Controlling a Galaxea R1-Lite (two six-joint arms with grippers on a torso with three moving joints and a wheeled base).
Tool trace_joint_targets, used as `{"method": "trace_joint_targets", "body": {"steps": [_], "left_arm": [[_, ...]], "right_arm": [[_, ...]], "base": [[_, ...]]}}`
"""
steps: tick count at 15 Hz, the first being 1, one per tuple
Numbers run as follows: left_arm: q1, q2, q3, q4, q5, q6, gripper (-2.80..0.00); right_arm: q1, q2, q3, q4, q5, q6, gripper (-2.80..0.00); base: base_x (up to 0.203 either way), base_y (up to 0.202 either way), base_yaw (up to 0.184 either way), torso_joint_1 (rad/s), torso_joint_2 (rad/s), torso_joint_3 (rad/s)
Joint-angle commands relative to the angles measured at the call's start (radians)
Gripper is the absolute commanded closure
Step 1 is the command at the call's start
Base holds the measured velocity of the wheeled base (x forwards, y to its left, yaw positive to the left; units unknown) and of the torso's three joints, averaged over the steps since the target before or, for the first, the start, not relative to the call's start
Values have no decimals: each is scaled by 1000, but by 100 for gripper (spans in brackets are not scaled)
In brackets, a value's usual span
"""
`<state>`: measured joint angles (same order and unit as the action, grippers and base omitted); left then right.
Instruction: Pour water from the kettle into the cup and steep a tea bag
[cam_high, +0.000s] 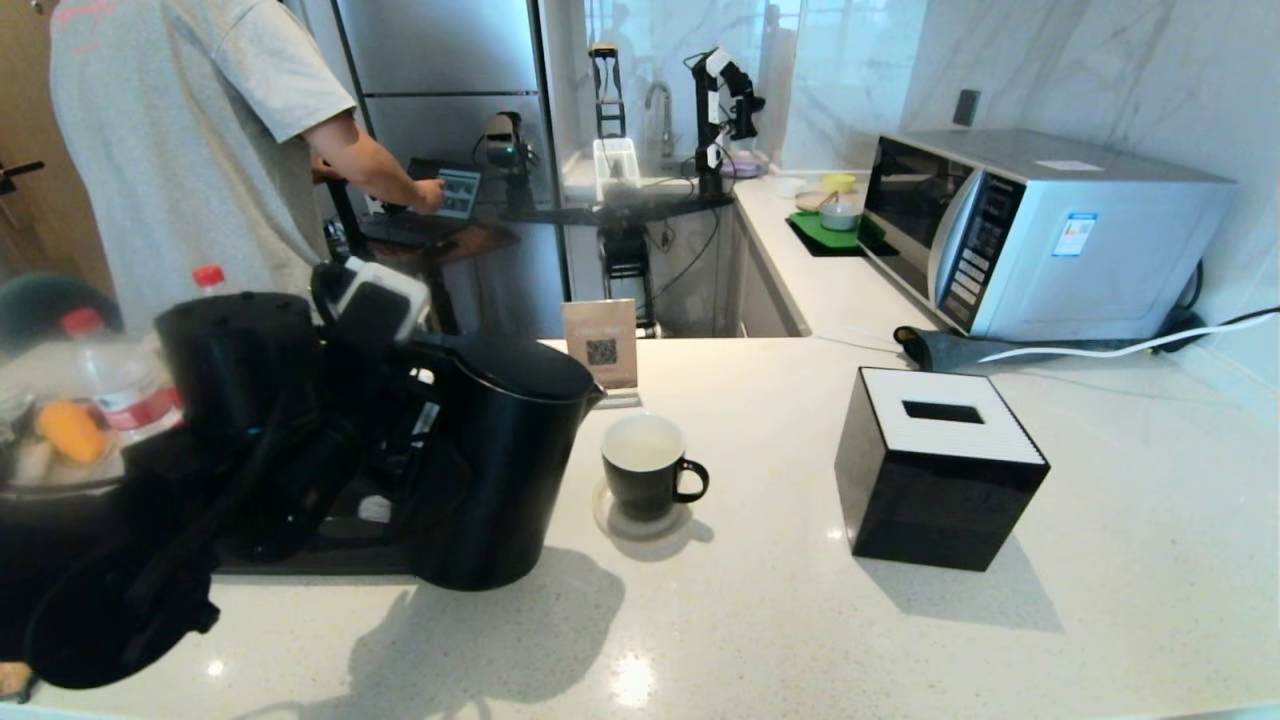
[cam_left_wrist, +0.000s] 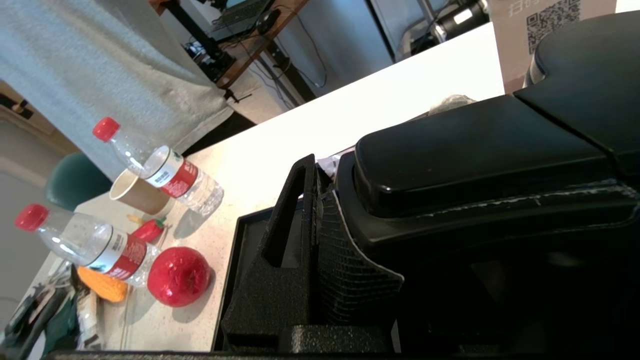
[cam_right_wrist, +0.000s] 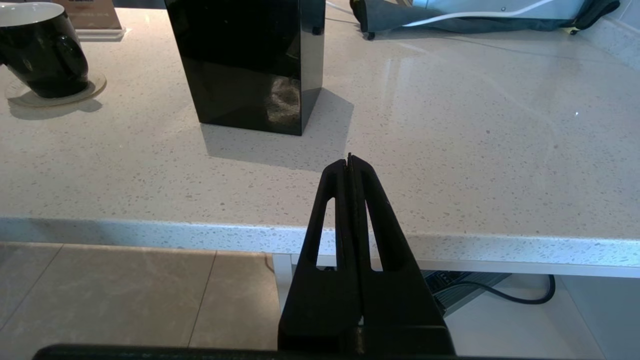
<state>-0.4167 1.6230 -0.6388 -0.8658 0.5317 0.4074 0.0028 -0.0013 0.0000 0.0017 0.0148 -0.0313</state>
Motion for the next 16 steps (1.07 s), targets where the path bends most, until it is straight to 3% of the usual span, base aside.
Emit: {"method": "trace_joint_targets", "body": {"steps": [1,16], "left_arm": [[-19,12,-23,29,17,2,0],[-74,31,-99,186,54,4,0]], "right_arm": [[0,1,0,0,1,-1,0],[0,1,0,0,1,-1,0]], "base": [[0,0,0,0,0,0],[0,0,0,0,0,0]]}}
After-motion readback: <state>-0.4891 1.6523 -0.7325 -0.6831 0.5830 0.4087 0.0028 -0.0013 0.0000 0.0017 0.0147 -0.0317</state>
